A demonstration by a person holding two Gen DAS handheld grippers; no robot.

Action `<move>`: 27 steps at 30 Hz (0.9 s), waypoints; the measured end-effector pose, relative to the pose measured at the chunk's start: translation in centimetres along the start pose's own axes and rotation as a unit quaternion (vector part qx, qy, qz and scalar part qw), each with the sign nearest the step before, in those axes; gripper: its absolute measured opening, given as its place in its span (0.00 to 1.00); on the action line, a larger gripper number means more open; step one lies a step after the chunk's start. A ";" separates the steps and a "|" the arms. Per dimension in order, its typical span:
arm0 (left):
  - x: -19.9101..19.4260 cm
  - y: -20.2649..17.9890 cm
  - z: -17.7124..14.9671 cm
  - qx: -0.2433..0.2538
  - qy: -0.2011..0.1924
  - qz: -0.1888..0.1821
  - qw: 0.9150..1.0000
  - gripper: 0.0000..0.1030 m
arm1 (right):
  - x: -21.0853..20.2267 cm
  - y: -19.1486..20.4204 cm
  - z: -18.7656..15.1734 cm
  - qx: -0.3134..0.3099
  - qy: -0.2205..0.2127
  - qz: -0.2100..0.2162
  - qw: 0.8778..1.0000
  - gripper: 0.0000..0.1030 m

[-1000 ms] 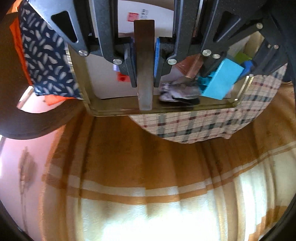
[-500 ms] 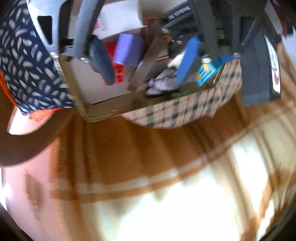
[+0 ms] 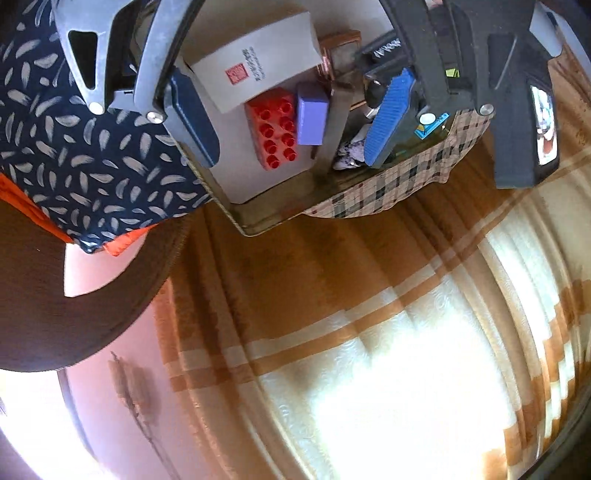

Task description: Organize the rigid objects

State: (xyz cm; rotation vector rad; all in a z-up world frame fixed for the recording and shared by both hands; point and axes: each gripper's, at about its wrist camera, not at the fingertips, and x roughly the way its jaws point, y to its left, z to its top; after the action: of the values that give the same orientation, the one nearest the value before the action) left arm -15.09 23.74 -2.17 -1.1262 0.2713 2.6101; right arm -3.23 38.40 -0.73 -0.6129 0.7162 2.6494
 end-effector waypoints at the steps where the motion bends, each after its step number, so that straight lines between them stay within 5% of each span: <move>1: -1.1 0.4 -0.4 -0.014 -0.039 0.001 0.999 0.99 | -0.3 -0.2 -0.1 0.006 -0.007 -0.005 1.000 0.80; 6: -4.9 1.1 -1.7 -0.012 -0.143 0.042 0.989 1.00 | -2.1 -0.3 -0.9 0.012 -0.038 -0.024 0.999 0.81; 20: -6.5 6.1 -6.1 -0.033 -0.170 0.071 0.982 1.00 | -5.8 4.5 -4.2 -0.047 -0.128 -0.062 0.989 0.83; 27: -7.4 7.7 -6.7 -0.046 -0.179 0.069 0.980 1.00 | -8.3 7.1 -6.2 -0.092 -0.194 -0.068 0.974 0.94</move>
State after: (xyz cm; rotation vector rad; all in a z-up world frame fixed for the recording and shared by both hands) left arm -8.23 13.28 -0.86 -0.6609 0.1558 2.9113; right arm 2.90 27.63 1.26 -0.1675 0.3076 2.6099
